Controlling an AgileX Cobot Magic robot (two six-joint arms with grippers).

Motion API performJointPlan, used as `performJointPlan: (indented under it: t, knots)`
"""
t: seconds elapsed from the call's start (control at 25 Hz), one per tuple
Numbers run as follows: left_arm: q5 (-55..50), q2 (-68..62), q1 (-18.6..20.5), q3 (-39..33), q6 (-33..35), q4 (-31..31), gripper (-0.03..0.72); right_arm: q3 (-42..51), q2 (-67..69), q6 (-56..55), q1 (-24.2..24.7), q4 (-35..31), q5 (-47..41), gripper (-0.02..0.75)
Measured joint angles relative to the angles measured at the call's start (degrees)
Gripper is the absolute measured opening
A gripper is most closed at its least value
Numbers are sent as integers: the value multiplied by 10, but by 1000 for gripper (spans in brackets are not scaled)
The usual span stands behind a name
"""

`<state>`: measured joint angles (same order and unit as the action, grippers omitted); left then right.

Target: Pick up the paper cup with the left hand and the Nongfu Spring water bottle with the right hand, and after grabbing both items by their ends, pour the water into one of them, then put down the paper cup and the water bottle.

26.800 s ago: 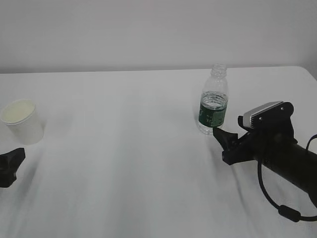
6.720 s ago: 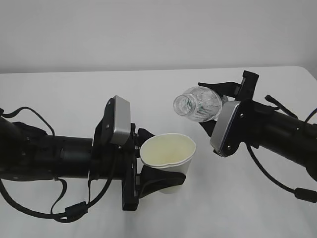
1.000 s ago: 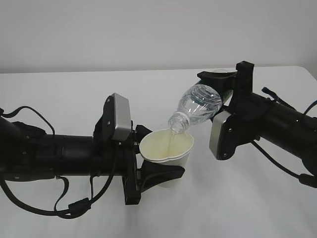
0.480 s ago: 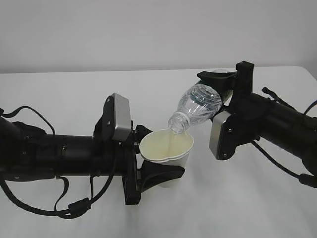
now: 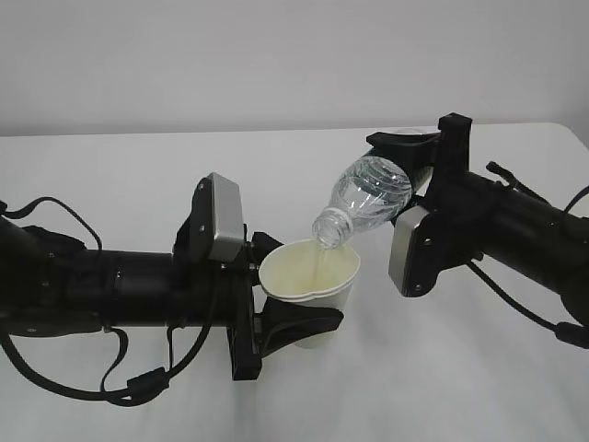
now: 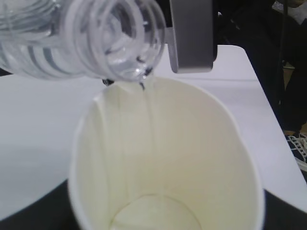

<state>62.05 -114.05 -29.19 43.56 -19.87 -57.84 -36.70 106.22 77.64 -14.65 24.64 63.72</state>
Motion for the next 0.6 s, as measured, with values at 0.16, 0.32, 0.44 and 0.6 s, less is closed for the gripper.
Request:
performJointPlan:
  t: [0.16,0.32,0.44,0.6]
  knots:
    - [0,0,0,0,0,0,447,-1,0,0,0,0,0,468]
    - [0,0,0,0,0,0,447,-1,0,3,0,0,0,468]
    - [0,0,0,0,0,0,447,-1,0,6,0,0,0,468]
    - [0,0,0,0,0,0,447,-1,0,10,0,0,0,468]
